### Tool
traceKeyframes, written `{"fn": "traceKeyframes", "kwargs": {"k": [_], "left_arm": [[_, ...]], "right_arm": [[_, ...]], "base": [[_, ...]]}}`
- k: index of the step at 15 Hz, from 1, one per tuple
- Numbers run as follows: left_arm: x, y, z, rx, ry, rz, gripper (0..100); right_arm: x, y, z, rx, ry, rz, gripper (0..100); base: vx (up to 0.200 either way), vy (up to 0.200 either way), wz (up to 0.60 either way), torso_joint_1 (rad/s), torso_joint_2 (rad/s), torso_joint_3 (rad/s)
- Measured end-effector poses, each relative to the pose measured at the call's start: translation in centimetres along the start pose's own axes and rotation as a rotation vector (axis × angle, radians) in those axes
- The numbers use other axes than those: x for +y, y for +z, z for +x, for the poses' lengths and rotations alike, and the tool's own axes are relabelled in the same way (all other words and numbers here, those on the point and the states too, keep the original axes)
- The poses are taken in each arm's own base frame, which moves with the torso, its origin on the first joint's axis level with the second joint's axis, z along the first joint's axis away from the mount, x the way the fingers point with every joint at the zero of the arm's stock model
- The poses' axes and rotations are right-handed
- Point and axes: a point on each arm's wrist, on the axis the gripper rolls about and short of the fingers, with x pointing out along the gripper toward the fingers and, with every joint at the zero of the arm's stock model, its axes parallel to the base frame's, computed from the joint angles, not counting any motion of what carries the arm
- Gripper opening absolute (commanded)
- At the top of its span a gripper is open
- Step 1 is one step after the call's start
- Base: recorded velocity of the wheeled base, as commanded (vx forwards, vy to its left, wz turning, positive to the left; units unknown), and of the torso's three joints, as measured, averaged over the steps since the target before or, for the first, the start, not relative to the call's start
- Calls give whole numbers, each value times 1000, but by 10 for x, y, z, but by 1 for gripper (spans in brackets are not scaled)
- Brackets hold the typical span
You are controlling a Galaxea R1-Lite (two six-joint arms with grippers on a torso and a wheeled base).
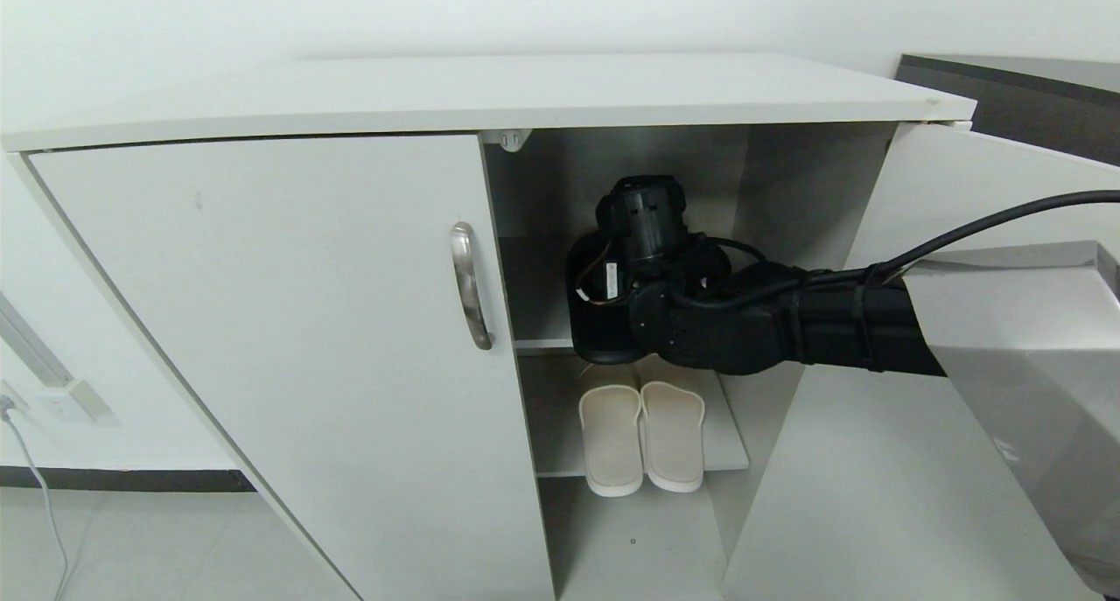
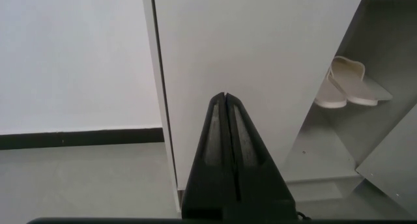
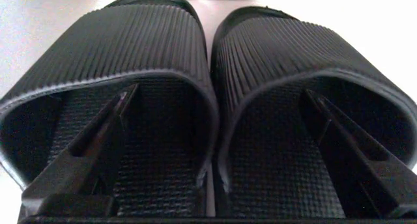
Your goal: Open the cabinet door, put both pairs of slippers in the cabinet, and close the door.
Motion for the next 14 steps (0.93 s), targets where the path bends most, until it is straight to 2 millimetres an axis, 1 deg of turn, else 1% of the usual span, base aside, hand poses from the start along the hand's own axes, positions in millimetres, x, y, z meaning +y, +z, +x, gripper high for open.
{"fn": "traceKeyframes", "kwargs": {"k": [6,11,14], "left_arm": [[0,0,0,0,0,0,0],[0,0,0,0,0,0,0],[0,0,0,0,-1,0,0]], "right_arm": [[0,-1,-28,1,35,6,100],[-7,-4,-61,-8,79,-1,100],[-10,-6,-85,-13,120,-6,100]], "base": [[0,0,0,0,0,0],[0,0,0,0,0,0],[0,0,0,0,0,0]]}}
